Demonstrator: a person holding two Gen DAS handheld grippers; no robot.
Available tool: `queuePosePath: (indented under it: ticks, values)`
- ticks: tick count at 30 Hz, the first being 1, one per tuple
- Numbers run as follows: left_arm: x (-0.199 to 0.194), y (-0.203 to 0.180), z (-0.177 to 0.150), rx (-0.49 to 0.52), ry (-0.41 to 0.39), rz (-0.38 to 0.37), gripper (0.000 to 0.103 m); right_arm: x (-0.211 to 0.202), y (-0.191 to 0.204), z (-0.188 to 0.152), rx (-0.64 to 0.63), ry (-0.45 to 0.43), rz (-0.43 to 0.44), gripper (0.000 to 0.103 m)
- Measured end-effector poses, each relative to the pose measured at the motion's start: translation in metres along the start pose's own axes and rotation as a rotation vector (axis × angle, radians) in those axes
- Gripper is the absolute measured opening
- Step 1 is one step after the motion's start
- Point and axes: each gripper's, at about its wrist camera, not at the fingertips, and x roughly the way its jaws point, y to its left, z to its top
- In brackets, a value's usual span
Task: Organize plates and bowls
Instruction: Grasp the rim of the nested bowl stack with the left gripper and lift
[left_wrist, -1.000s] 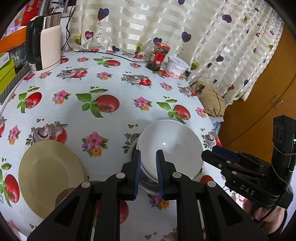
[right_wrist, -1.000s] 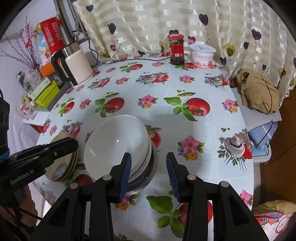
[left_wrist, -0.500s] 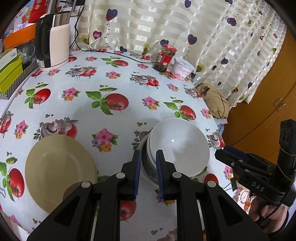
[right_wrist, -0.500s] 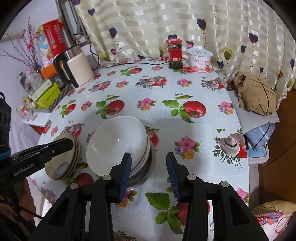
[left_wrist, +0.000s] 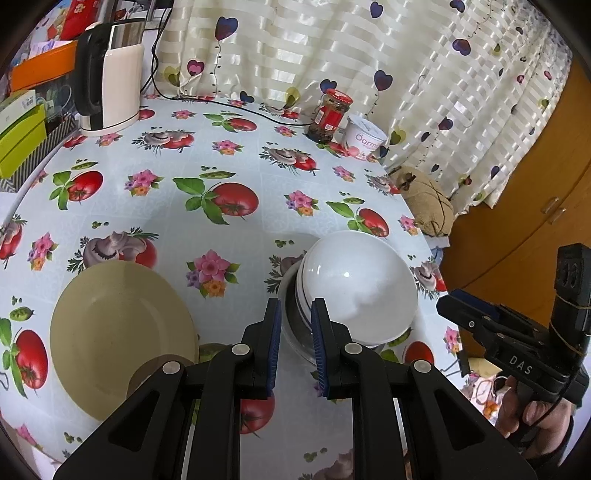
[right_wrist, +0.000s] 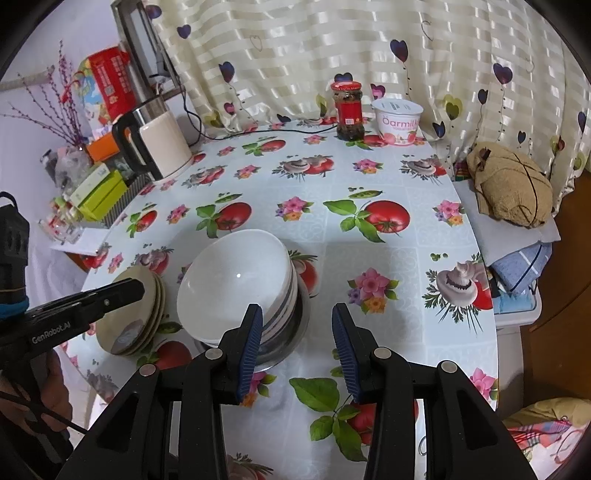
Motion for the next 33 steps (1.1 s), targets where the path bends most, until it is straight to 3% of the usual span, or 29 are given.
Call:
queuePosePath:
  ticks: [12, 20, 33]
  values:
    - [0.011, 0.011, -0.002, -0.022, 0.032, -0.024, 0.017, 0.000, -0.012, -0.004, 0.046, 0.001, 0.002, 0.039]
    - [0.018, 0.016, -0.002, -0.042, 0.039, -0.064, 0.020, 0.010, -0.021, -0.007, 0.057, 0.021, 0.001, 0.029]
    - [0.033, 0.024, -0.004, -0.063, 0.078, -0.053, 0.020, 0.028, -0.029, -0.013, 0.073, 0.058, 0.030, 0.026]
